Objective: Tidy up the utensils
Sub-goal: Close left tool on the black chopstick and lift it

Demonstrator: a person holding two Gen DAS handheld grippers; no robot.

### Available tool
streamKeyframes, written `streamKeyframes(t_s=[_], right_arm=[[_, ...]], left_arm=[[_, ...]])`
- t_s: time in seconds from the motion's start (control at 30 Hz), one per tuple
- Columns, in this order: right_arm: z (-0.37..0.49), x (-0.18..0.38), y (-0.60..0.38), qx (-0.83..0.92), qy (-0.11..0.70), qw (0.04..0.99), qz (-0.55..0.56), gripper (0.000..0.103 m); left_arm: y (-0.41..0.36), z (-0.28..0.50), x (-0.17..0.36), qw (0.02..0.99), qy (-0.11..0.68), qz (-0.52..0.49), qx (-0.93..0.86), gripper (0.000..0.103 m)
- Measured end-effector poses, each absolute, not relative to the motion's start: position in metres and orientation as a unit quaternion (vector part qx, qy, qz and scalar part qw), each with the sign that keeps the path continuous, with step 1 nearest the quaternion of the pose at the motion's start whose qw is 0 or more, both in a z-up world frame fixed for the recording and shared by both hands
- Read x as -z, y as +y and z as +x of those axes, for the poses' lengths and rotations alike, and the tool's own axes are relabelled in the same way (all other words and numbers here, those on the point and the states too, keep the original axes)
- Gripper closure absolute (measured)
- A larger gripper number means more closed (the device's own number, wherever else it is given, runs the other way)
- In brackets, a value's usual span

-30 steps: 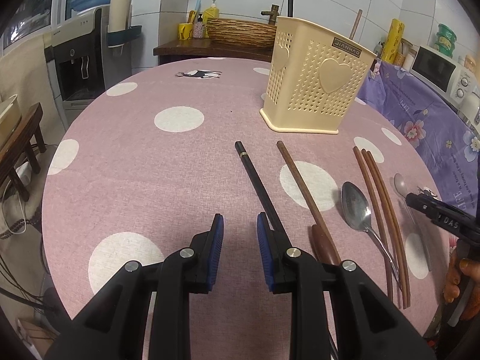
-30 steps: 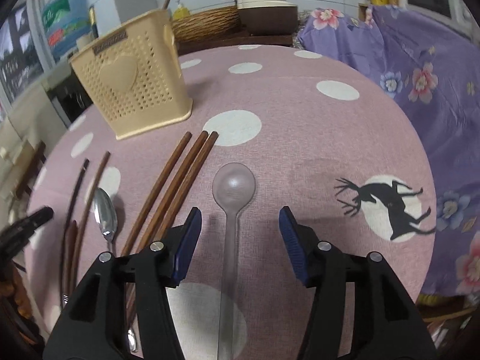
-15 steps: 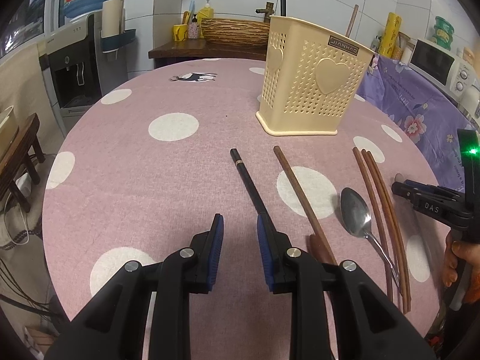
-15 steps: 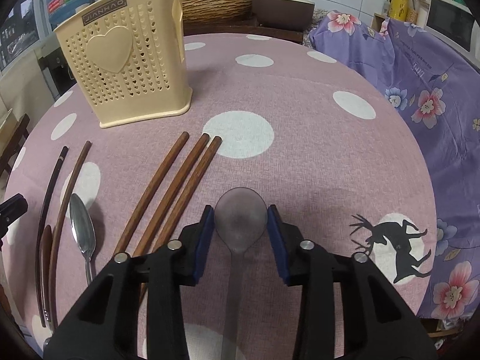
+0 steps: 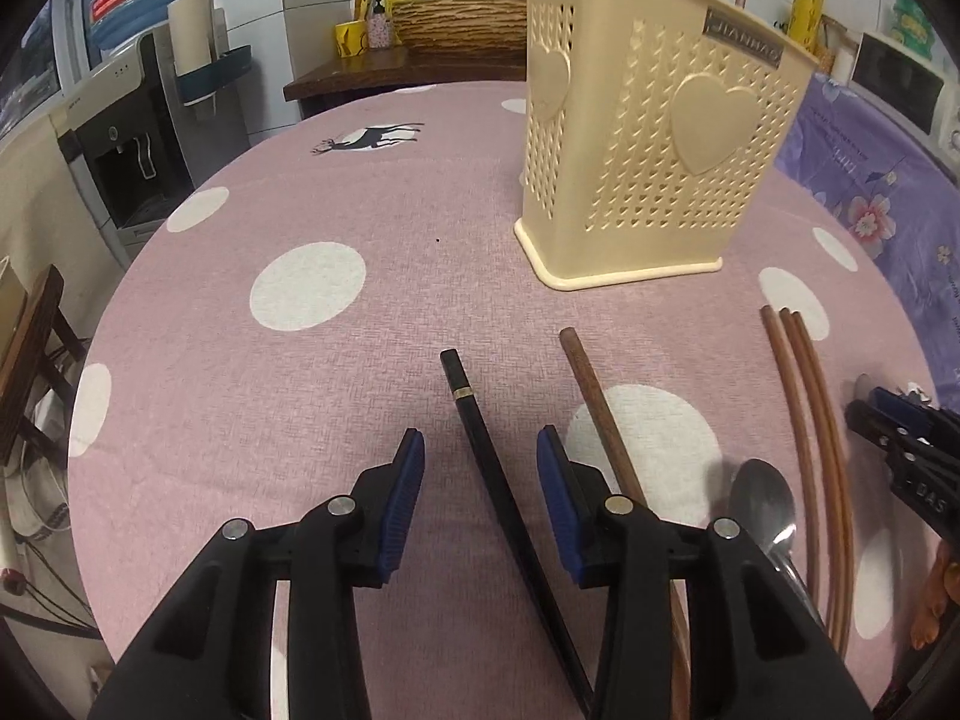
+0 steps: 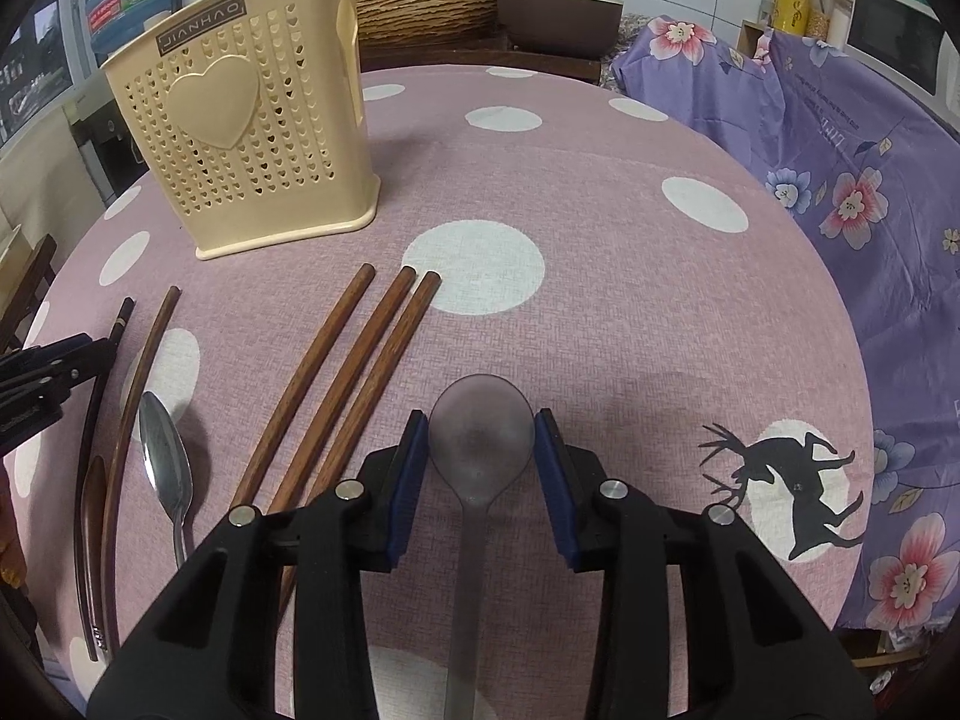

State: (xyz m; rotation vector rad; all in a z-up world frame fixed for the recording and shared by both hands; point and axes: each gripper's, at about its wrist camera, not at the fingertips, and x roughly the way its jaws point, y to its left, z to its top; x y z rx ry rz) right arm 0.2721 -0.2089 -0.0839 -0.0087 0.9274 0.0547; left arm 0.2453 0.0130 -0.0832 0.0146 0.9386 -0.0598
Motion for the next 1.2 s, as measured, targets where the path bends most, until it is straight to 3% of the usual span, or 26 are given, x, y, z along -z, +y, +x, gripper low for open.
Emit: streamKeyframes(t_s=[0.13, 0.37, 0.93, 1.2], right_arm=[[0.273, 0.083, -0.208, -0.023, 0.449, 0.893, -0.005, 0.066], [0.272, 0.082, -0.208, -0.022, 0.453, 0.891, -0.006, 0.066], [0.273, 0.080, -0.213, -0.037, 0.446, 0.894, 0.008, 0.066], [0.262, 0.044, -0.221, -0.069, 0.403, 0.911, 0.041, 0.066]], left_arm=[[0.010, 0.248, 0.085, 0.892, 0.450, 0.019, 0.016, 0.069], [0.000, 0.250, 0.085, 0.891, 0.451, 0.038, 0.028, 0.091], [-0.003, 0.256, 0.083, 0.892, 0.450, 0.029, 0.039, 0.095], [0.008, 0.236, 0.033, 0.921, 0.384, -0.001, 0.066, 0.095]])
